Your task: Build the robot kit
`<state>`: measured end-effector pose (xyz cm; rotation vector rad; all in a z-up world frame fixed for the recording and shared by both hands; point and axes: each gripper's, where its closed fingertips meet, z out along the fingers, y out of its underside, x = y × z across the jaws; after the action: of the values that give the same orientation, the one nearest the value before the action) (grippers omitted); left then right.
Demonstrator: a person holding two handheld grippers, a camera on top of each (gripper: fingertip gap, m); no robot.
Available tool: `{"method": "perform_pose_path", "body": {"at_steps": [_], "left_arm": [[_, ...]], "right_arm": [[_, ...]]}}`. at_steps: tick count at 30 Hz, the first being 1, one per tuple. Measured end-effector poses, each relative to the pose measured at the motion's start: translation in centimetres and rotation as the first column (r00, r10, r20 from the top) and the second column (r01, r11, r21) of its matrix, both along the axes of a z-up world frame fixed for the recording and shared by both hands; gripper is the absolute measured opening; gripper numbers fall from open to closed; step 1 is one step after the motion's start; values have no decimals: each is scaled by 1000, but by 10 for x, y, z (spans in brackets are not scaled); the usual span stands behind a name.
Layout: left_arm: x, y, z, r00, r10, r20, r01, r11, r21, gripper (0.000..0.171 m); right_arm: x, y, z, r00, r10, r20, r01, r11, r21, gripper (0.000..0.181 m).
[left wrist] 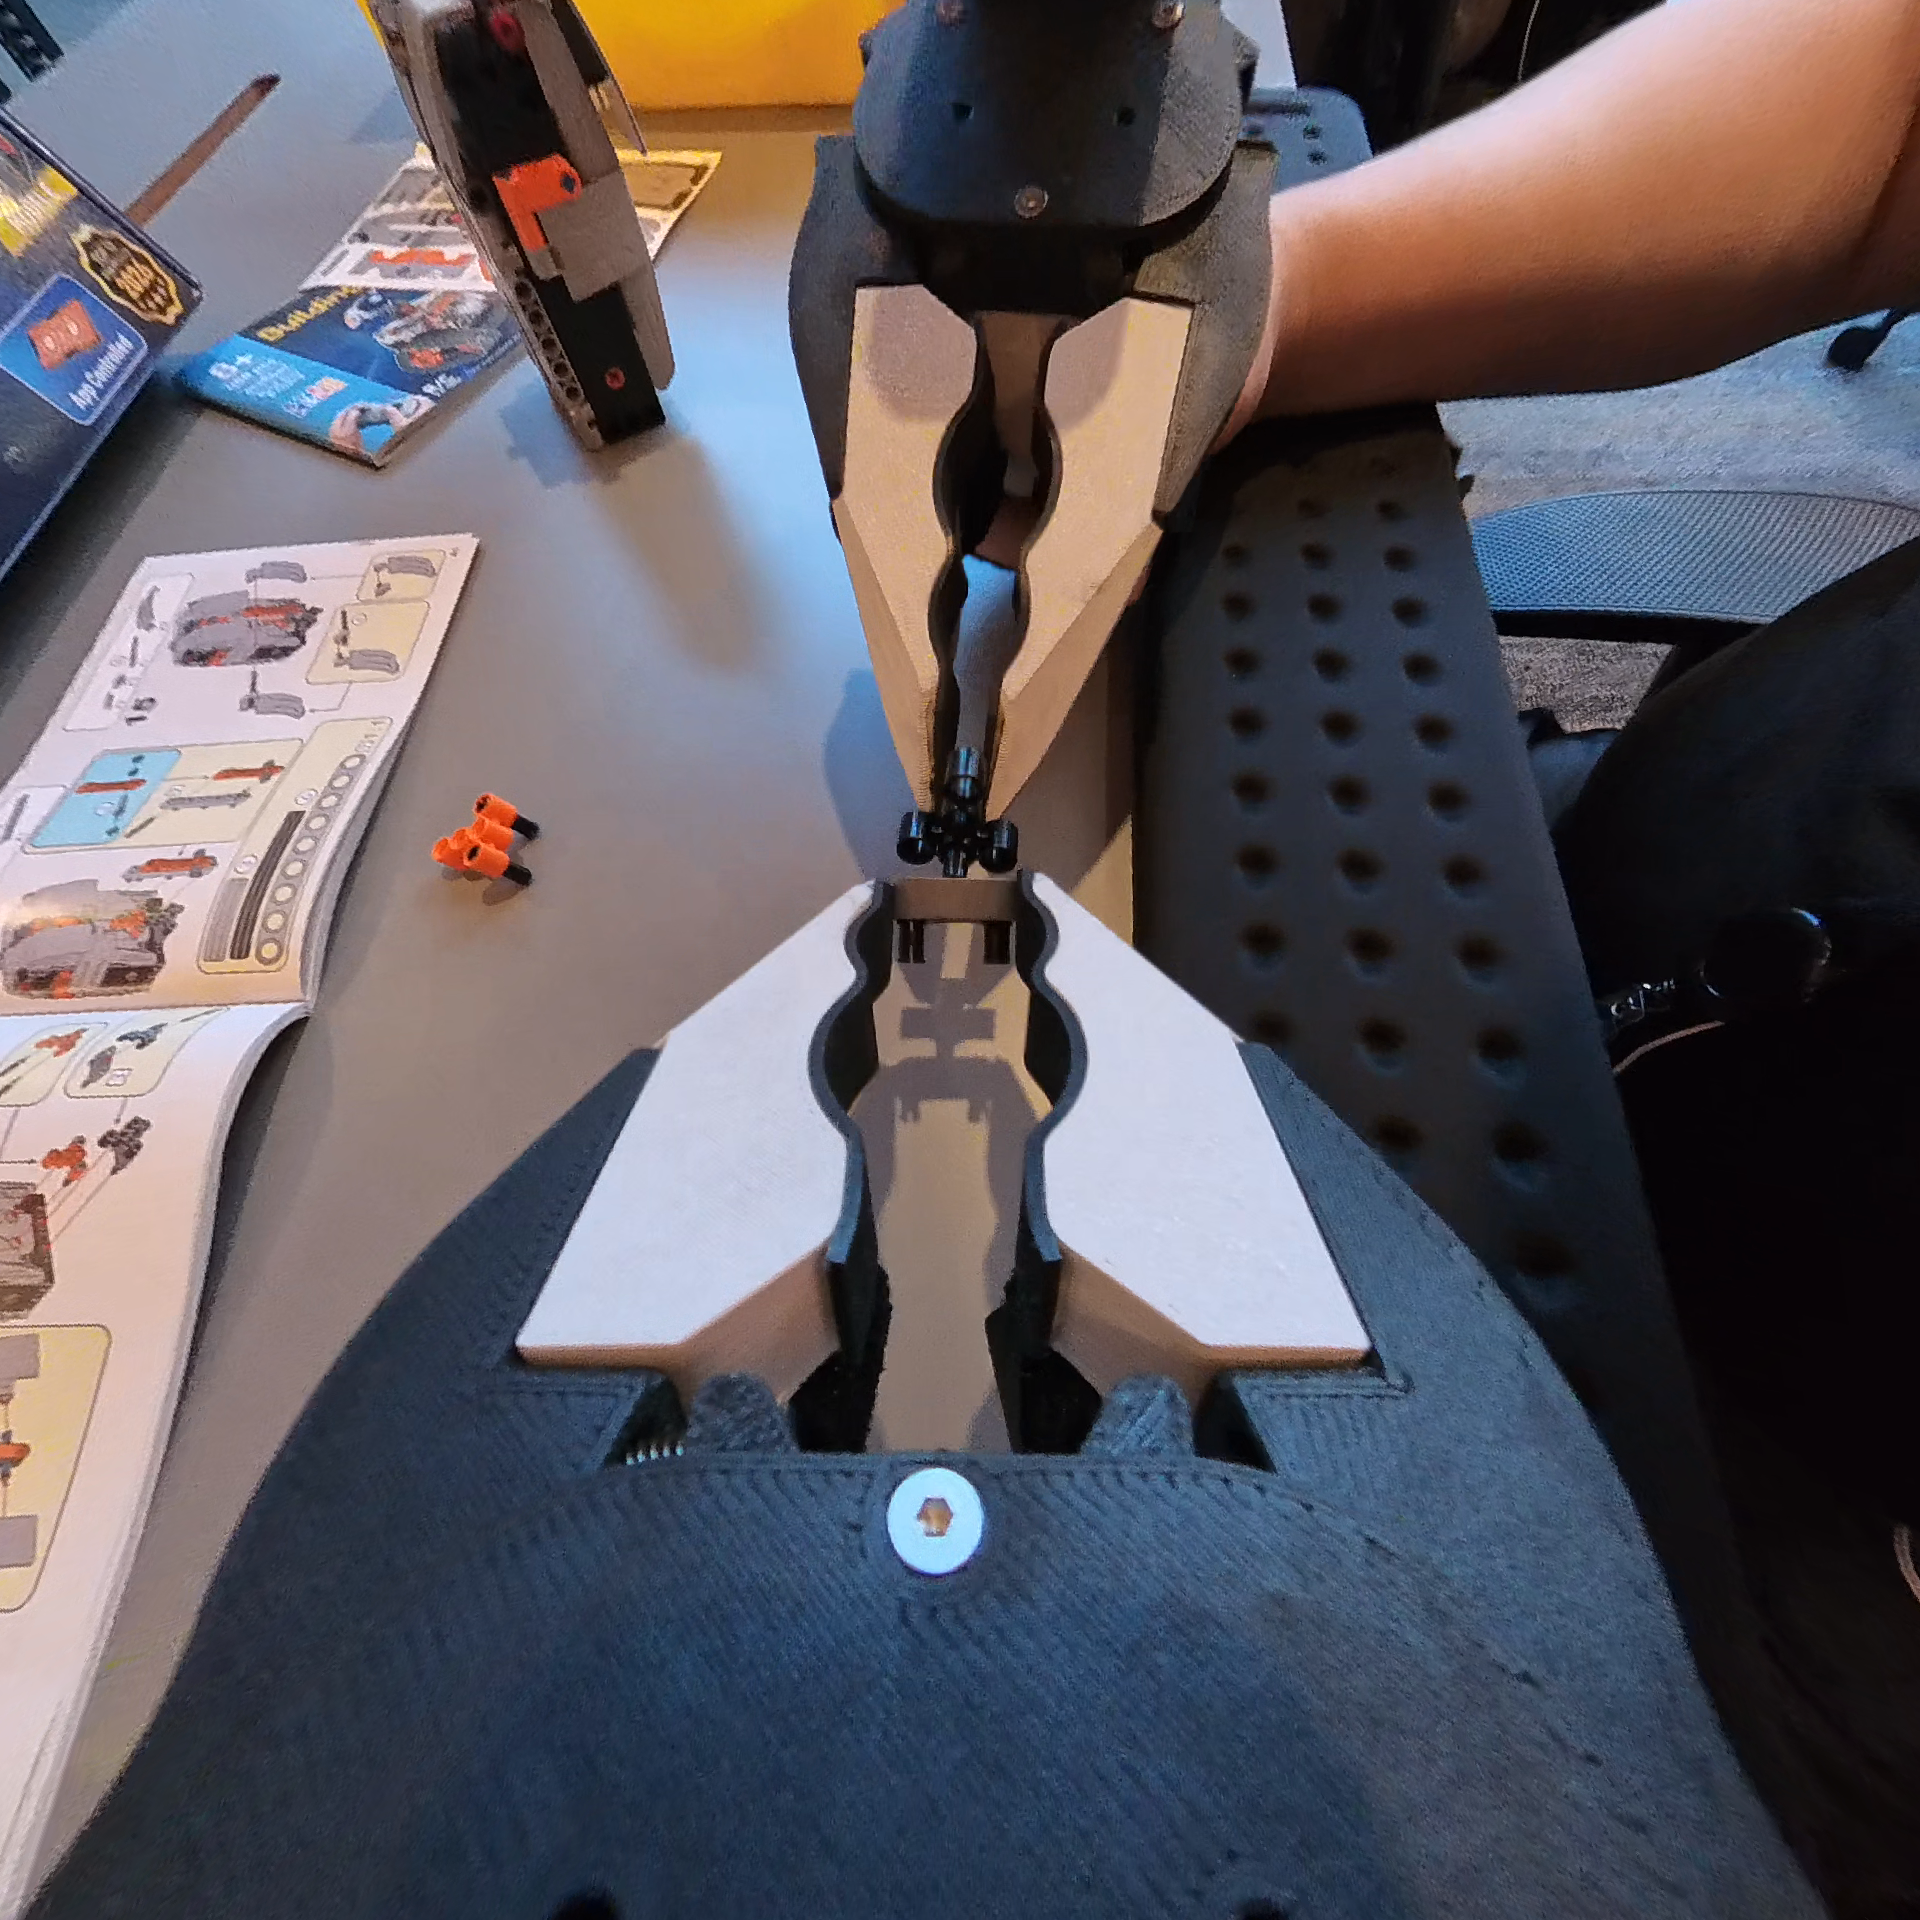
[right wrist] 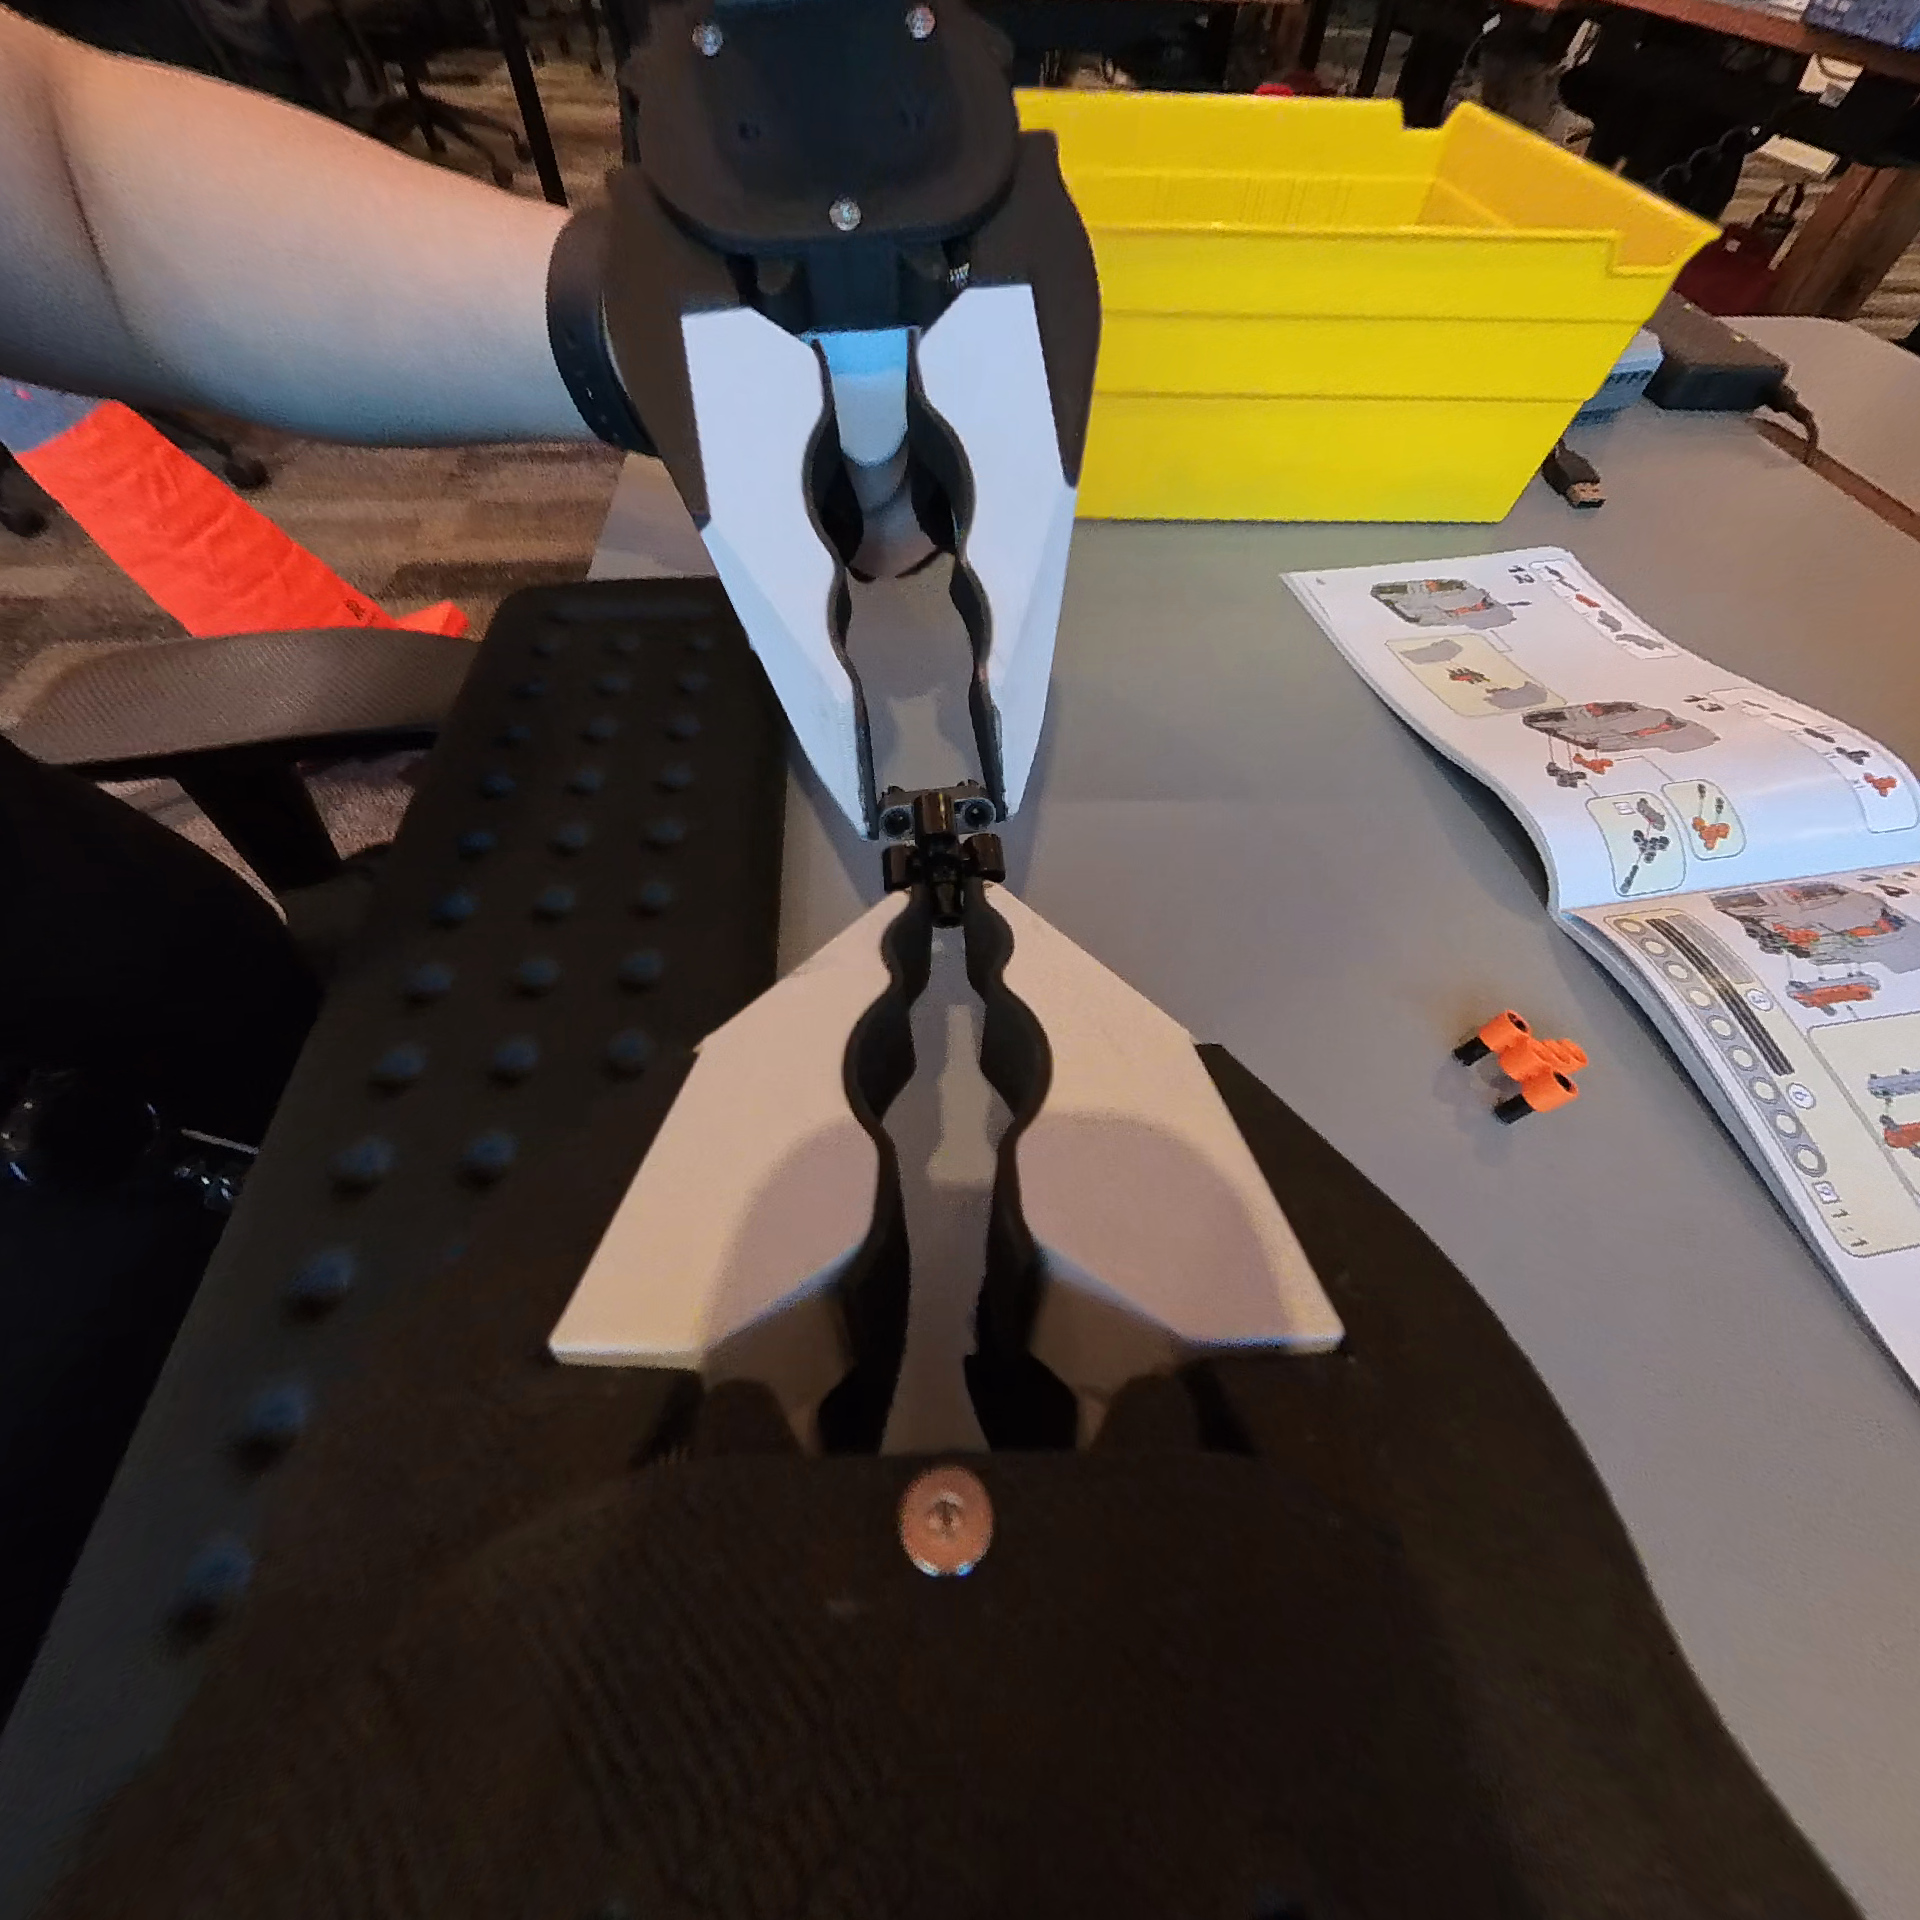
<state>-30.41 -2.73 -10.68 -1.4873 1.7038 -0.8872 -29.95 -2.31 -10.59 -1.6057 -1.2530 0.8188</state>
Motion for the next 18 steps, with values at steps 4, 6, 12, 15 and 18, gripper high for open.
{"method": "perform_pose_path", "body": {"at_steps": [4,6,12,15,18], "left_arm": [[-2,1,-12,999,10,-47,-11,1000,-19,20],[-3,1,-17,997,12,-78,-13,1000,-11,20],[-6,-2,-27,991,5,-131,-10,999,-42,20],[-8,-4,-31,989,4,-149,-15,997,-76,20],[-10,-7,-35,988,6,-154,-19,997,-79,20]], "right_arm": [[-1,0,-11,996,-15,89,10,999,53,4],[-2,0,-15,990,-27,139,13,995,100,4],[-5,-1,-23,969,-47,244,-12,972,236,4],[-7,-3,-27,954,-54,294,-41,951,307,4],[-9,-6,-29,948,-46,314,-64,941,333,3]]}}
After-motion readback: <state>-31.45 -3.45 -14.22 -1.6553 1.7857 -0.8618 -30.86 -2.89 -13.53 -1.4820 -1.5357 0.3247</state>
